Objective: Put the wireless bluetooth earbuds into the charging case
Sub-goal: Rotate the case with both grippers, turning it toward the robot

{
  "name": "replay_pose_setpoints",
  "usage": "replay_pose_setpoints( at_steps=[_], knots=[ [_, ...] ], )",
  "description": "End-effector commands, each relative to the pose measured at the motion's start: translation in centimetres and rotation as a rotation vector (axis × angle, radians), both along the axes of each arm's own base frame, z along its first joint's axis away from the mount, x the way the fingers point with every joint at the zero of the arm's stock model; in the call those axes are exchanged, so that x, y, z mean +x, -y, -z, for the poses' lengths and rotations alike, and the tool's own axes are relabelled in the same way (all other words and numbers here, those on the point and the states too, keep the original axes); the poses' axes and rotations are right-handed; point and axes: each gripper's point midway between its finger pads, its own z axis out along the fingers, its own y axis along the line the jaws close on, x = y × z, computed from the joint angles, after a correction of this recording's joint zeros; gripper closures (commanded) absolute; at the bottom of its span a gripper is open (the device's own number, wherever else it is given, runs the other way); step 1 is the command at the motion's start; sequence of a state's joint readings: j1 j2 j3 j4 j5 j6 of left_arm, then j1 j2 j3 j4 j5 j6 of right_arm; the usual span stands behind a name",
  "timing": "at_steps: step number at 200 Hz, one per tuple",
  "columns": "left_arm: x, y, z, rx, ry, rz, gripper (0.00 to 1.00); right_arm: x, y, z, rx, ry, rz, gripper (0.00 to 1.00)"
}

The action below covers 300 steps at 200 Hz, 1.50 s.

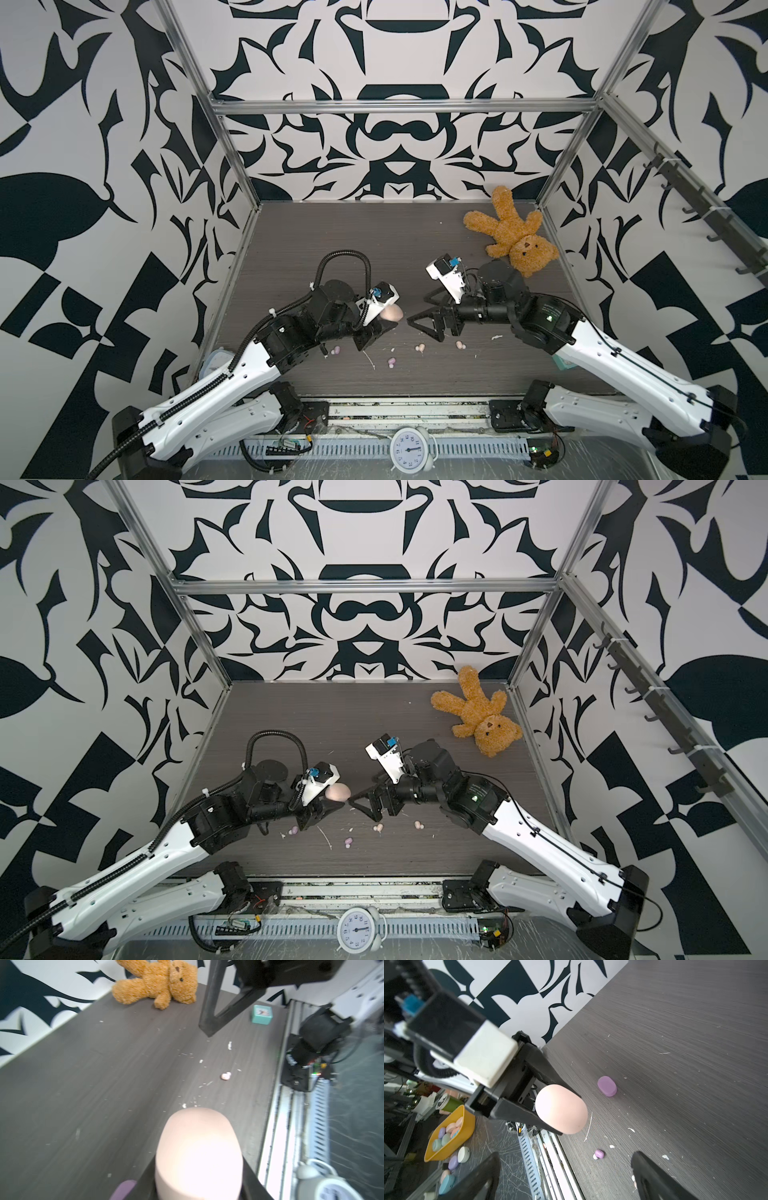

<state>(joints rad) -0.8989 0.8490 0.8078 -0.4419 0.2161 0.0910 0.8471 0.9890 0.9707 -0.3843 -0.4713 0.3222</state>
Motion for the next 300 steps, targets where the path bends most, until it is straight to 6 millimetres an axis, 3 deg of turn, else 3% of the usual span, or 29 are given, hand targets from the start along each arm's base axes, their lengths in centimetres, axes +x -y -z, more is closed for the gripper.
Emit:
replay_pose_setpoints(
  at_steps=[1,61,89,175,252,300],
  knots=[
    [-4.4,-0.1,-0.1,-0.056,-0.219,0.123,1.00,-1.6,-0.8,0.1,0.043,0.041,-0.124,0.00],
    [-6.3,0.2,0.5,-0.102,-0.276,0.232,1.00,-2.8,-1.4,0.5,0.051,0.082,-0.170,0.06],
    [-6.4,0.6,0.8,-0.093,-0.299,0.252,1.00,-3.6,-1.9,0.8,0.046,0.088,-0.205,0.09],
    [-6.7,0.7,0.6,-0.109,-0.321,0.282,1.00,-3.3,-2.1,3.2,-0.040,0.093,-0.175,0.15],
    [-6.5,0.7,0.8,-0.105,-0.317,0.271,1.00,-4.4,-2.1,2.8,-0.020,0.112,-0.199,0.15],
    [-6.9,0.6,0.6,-0.117,-0.312,0.293,1.00,-3.8,-2.2,3.6,-0.048,0.112,-0.174,0.16]
  ],
)
